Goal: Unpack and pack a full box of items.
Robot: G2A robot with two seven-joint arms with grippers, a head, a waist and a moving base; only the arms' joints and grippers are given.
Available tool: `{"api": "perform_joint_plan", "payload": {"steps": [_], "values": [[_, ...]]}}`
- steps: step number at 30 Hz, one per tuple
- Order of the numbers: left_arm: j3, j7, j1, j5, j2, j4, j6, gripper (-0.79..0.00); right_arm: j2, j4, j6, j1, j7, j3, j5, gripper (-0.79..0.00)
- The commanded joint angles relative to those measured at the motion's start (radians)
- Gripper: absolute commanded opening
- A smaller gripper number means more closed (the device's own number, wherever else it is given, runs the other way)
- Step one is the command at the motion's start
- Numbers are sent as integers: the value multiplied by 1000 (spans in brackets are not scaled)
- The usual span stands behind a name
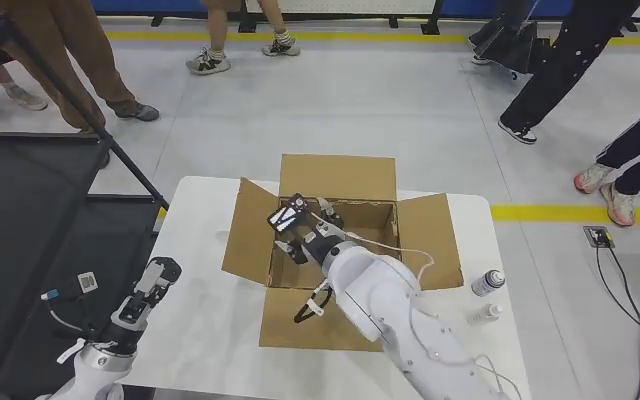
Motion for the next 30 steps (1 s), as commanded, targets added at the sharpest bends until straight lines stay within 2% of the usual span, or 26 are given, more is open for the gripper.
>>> {"api": "perform_joint_plan", "payload": {"steps": [1, 3, 6, 9, 13, 23, 25, 27, 30], "values": [[0, 0, 0, 0, 0, 0, 0, 0, -20, 123, 22, 88, 70, -17, 67, 0], [0, 0, 0, 0, 0, 0, 0, 0, -35, 231, 46, 142, 135, -29, 99, 0], [0, 0, 0, 0, 0, 0, 0, 0, -52, 329, 16, 199, 217, -50, 137, 0], [0, 0, 0, 0, 0, 0, 0, 0, -57, 369, -35, 208, 302, -51, 193, 0], [0, 0, 0, 0, 0, 0, 0, 0, -63, 430, -34, 216, 383, -63, 193, 0], [0, 0, 0, 0, 0, 0, 0, 0, -64, 435, -30, 218, 389, -66, 188, 0], [0, 0, 0, 0, 0, 0, 0, 0, -66, 442, -26, 211, 350, -77, 167, 0], [0, 0, 0, 0, 0, 0, 0, 0, -75, 493, -4, 227, 341, -87, 161, 0], [0, 0, 0, 0, 0, 0, 0, 0, -94, 607, -26, 271, 348, -94, 220, 0]]}}
